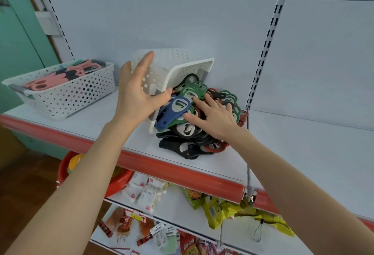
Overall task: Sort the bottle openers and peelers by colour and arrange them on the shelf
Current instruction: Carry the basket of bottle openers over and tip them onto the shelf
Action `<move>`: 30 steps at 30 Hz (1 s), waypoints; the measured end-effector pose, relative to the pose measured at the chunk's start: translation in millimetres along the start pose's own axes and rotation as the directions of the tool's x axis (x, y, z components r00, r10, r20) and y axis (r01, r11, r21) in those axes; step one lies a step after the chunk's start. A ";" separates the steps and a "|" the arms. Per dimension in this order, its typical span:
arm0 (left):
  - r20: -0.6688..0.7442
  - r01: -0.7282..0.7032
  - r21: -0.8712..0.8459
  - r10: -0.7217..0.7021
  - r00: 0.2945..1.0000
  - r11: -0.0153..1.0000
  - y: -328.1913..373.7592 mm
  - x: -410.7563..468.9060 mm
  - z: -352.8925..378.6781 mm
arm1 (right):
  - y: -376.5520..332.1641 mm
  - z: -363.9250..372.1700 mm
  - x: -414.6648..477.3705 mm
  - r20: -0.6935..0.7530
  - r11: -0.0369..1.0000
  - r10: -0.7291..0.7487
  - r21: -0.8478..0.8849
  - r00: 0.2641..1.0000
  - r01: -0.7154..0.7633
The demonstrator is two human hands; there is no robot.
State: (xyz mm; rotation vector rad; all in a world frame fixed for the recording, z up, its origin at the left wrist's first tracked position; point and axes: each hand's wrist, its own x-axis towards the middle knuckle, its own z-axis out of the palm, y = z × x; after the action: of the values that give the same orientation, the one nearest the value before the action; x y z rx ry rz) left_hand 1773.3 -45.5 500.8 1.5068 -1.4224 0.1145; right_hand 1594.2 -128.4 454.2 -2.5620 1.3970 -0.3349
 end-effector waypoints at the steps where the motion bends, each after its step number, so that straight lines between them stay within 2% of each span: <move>1: -0.004 0.007 0.005 -0.007 1.000 1.000 -0.3 0.2 -0.6 | 0.1 -0.3 -1.5 0.000 1.000 -0.003 -0.002 1.000 0.003; 8: -0.076 0.042 0.042 -0.038 0.996 0.998 -14.9 5.2 -15.6 | -5.0 -3.8 1.1 0.008 1.000 -0.020 -0.021 1.000 0.020; 11: -0.121 0.050 0.031 -0.046 0.992 0.998 -22.0 0.4 -20.9 | -16.3 -5.7 8.3 -0.022 0.993 -0.104 -0.062 0.994 0.103; 14: -0.139 0.092 -0.008 -0.093 0.986 0.996 -30.9 1.1 -28.8 | -24.7 -4.9 16.3 0.013 0.984 -0.161 -0.076 0.987 0.161; 22: -0.201 0.129 0.009 -0.125 0.972 0.992 -42.4 5.7 -44.6 | -26.0 1.1 25.0 0.129 0.991 -0.111 -0.060 0.985 0.119; 28: -0.195 0.083 0.071 -0.068 0.978 0.994 -36.3 14.0 -49.4 | -44.3 0.5 33.1 0.100 0.986 -0.162 -0.033 0.982 0.166; 30: -0.186 0.062 0.081 -0.046 0.981 0.995 -37.6 15.4 -51.2 | -48.4 5.5 34.1 0.125 0.979 -0.174 -0.085 0.977 0.186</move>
State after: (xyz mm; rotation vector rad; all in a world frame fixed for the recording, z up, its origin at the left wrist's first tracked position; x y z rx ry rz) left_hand 1835.2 -28.8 513.6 1.5618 -1.2418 0.2786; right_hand 1652.4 -131.1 466.1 -2.7450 1.1707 -0.1449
